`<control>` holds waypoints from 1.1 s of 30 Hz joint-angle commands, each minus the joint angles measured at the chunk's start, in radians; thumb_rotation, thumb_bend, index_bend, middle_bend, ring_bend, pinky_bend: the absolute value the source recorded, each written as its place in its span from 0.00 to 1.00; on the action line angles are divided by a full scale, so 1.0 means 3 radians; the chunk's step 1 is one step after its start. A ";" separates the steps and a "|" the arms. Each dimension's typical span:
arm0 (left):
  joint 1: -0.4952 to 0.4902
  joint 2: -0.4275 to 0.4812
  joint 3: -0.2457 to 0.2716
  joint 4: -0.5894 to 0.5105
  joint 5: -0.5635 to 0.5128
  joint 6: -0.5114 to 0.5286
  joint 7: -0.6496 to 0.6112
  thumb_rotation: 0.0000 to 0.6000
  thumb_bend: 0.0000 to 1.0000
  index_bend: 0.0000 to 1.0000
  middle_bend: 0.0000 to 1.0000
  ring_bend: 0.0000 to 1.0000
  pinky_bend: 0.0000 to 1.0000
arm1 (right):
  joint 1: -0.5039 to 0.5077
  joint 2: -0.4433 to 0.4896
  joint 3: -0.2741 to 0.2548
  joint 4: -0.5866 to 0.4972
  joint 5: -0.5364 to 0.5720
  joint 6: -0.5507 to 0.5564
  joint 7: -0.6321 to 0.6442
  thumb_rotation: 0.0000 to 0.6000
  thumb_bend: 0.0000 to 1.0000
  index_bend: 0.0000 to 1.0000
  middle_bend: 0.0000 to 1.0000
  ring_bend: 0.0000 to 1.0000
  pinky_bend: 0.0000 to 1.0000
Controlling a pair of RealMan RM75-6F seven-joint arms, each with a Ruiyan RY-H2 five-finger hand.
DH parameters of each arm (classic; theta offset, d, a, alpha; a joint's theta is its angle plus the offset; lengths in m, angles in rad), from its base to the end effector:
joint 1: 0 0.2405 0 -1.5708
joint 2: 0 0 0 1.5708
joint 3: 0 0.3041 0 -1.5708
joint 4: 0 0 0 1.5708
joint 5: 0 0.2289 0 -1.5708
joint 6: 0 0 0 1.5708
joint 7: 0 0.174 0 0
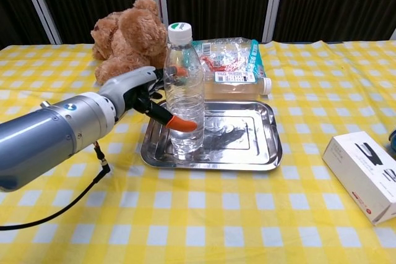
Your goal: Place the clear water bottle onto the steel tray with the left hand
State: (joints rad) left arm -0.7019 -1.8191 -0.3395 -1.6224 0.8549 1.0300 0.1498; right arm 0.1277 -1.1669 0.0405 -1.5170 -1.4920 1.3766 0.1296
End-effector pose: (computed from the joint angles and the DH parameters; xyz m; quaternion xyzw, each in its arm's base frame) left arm -0.0972 0.3620 -0.1132 -0.5466 -0.6409 -0.4682 0.2667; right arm -0.3786 -0.2307 0.1370 0.6005 -0.4366 0.3872 0.5467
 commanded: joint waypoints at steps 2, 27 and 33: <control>0.0099 0.0202 0.0086 -0.0180 0.0084 0.0015 -0.0034 1.00 0.03 0.01 0.02 0.00 0.00 | 0.0002 -0.0003 0.0001 0.0001 0.0004 -0.0004 0.0000 1.00 0.05 0.11 0.00 0.00 0.00; 0.1635 0.1621 0.1033 0.0237 0.1421 0.1710 0.0051 1.00 0.14 0.14 0.10 0.00 0.00 | -0.0003 -0.0003 0.0030 0.0027 -0.0033 0.0082 -0.0009 1.00 0.05 0.11 0.00 0.00 0.00; 0.1711 0.1679 0.1044 0.0174 0.1510 0.1716 -0.0051 1.00 0.14 0.14 0.10 0.00 0.00 | -0.0013 -0.0063 0.0068 0.0102 -0.0046 0.0175 -0.0028 1.00 0.05 0.11 0.00 0.00 0.00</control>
State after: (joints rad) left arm -0.1933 -1.3206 -0.0287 -1.5659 1.3034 1.5458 0.1400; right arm 0.1247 -1.1823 0.0588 -1.4904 -1.5047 1.4263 0.1221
